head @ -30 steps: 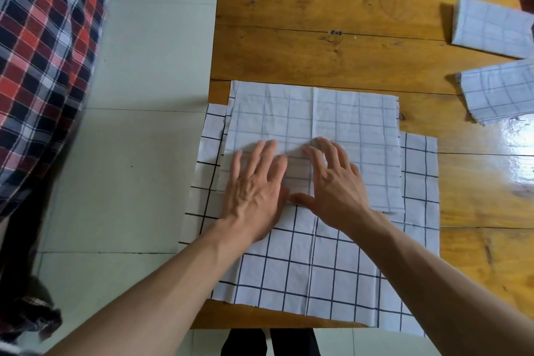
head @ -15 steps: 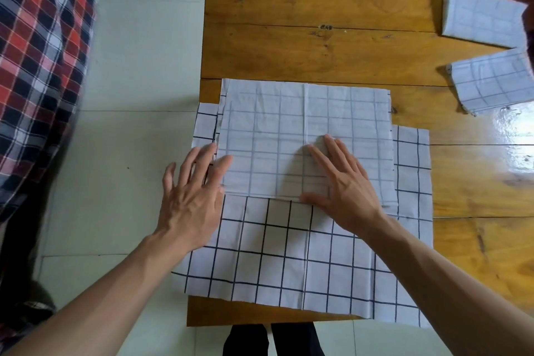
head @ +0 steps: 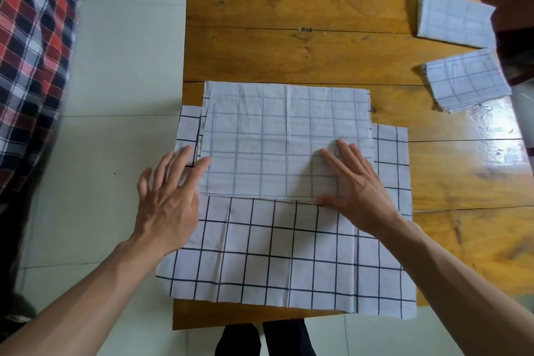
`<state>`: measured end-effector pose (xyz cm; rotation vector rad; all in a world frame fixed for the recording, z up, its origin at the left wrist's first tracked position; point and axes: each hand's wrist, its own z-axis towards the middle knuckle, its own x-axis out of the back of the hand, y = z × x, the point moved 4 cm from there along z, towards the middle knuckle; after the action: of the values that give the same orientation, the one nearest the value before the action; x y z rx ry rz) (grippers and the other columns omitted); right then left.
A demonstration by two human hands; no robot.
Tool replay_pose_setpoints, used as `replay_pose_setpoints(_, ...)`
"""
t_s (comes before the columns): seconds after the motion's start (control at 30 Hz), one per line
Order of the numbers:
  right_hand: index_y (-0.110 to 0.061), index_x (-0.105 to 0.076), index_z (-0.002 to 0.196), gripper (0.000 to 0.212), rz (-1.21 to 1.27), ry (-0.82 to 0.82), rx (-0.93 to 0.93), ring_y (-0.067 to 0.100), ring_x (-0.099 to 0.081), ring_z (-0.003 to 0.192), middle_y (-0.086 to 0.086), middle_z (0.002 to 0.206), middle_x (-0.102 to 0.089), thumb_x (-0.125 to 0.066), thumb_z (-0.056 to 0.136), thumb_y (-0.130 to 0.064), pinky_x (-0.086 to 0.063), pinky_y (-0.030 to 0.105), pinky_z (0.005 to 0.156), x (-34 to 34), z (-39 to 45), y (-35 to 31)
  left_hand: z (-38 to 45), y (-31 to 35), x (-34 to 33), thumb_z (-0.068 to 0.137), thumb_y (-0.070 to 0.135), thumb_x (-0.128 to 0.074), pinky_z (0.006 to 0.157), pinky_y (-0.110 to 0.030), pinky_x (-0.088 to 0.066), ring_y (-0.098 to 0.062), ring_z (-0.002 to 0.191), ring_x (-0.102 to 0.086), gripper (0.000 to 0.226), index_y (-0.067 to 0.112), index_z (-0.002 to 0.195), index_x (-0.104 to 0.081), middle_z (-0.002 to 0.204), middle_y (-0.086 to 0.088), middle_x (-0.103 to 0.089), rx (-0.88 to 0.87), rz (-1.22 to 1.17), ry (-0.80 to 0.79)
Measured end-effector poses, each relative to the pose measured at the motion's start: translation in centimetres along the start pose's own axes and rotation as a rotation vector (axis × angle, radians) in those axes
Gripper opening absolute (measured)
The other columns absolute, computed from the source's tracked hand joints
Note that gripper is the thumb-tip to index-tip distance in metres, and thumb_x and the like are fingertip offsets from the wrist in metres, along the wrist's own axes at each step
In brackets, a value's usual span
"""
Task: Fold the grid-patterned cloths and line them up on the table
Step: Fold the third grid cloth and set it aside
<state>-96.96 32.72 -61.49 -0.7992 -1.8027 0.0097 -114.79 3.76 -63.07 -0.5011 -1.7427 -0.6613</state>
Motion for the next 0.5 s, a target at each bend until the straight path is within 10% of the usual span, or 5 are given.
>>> replay_pose_setpoints(0.5,-0.026,-0.034,0.150,0.078,-0.050,0.077,0.106,0.020,-0.008,0.152,0.005,0.163,-0.015,-0.074,0.084,-0.034,-0.014,0.036,0.121,0.5,0.0,-3.7,1.3,1.9,2.3,0.073,0.015,-0.059,0.096,-0.043,-0.041,-0.025,0.129,-0.050,0.052,0.016,0.125,-0.063,0.137,-0.001,-0.058,-0.263,-0.070,0.114)
